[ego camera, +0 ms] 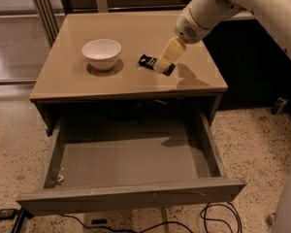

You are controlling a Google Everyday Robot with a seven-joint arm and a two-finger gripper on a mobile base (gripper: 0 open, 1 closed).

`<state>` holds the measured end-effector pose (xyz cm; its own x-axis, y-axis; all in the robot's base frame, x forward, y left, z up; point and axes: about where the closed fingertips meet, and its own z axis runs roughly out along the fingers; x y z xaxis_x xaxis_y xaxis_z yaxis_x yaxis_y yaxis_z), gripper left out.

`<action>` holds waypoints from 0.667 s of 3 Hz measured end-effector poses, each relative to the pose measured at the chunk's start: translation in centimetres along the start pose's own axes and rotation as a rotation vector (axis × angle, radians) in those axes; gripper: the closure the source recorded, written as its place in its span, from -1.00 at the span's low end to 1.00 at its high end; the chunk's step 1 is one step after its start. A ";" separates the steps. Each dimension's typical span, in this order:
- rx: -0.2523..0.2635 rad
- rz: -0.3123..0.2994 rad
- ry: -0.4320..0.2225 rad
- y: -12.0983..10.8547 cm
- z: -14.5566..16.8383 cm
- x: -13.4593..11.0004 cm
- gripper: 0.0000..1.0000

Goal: Place rxbar chocolate into top drawer

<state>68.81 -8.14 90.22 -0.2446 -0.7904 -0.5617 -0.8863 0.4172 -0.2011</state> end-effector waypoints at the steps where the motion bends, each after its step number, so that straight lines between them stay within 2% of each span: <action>1: 0.024 0.043 0.015 -1.9 2.4 0.5 -1.00; 2: 0.017 0.093 0.028 -3.6 4.0 1.7 -1.00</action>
Offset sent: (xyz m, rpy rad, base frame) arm 0.0674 -0.0270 -0.0469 0.0248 0.0755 -0.1424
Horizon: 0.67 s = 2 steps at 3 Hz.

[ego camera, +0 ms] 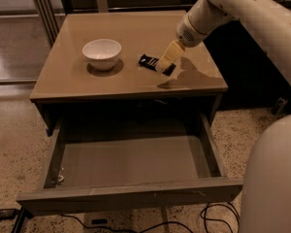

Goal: Place rxbar chocolate into top drawer

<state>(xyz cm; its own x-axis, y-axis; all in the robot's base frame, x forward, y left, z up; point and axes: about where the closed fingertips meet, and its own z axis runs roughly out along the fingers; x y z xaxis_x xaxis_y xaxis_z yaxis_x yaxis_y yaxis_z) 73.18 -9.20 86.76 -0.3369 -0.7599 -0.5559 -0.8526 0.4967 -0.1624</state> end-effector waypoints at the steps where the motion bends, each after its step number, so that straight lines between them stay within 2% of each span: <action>1: -0.044 0.004 0.004 0.1 1.6 0.0 -1.00; 2: -0.110 -0.028 0.003 1.2 3.6 -0.5 -1.00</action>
Offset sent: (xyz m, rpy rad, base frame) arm 0.0047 0.0332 -0.0300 0.0312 0.0867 0.1257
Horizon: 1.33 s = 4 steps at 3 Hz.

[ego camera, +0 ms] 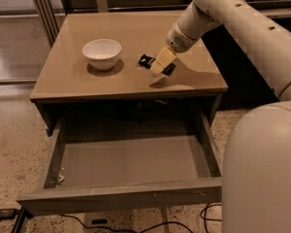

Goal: Place rxbar chocolate into top drawer

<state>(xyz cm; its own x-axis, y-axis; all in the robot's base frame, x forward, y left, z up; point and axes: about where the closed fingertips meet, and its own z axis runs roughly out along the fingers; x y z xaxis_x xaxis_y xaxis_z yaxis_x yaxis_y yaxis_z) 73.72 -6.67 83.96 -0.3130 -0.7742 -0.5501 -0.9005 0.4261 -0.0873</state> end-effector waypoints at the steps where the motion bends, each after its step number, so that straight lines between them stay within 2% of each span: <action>1: -0.058 0.012 0.017 -0.3 3.3 1.1 -1.00; 2: -0.058 0.012 0.017 -0.3 3.3 1.1 -1.00; 3: -0.058 0.012 0.017 -0.3 3.3 1.1 -0.70; 4: -0.058 0.012 0.017 -0.3 3.3 1.1 -0.24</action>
Offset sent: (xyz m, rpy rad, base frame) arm 0.0110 0.0048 -0.0160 0.0161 0.0380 0.0286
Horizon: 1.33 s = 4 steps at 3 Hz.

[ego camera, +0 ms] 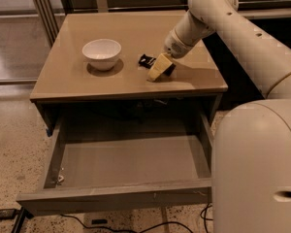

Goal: Place rxbar chocolate into top drawer

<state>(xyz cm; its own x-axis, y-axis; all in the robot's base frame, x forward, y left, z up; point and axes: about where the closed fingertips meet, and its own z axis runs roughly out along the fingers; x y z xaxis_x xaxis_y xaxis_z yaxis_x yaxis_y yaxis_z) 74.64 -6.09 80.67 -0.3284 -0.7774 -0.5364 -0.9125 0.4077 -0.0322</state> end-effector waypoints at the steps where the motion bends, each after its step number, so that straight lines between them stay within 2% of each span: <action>1: 0.000 0.000 0.000 0.0 0.0 0.0 0.23; 2: 0.000 0.000 0.000 0.0 0.0 0.0 0.85; 3: 0.000 0.000 0.000 0.0 0.0 0.0 1.00; 4: 0.000 0.000 0.000 0.0 -0.6 -0.4 1.00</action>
Offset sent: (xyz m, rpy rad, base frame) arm 0.0000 0.0000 0.0000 0.0000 0.0000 0.0000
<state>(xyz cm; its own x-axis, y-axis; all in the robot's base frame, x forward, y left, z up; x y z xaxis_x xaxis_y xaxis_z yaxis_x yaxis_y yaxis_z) 74.64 -6.08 81.36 -0.3283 -0.7775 -0.5363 -0.9126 0.4075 -0.0321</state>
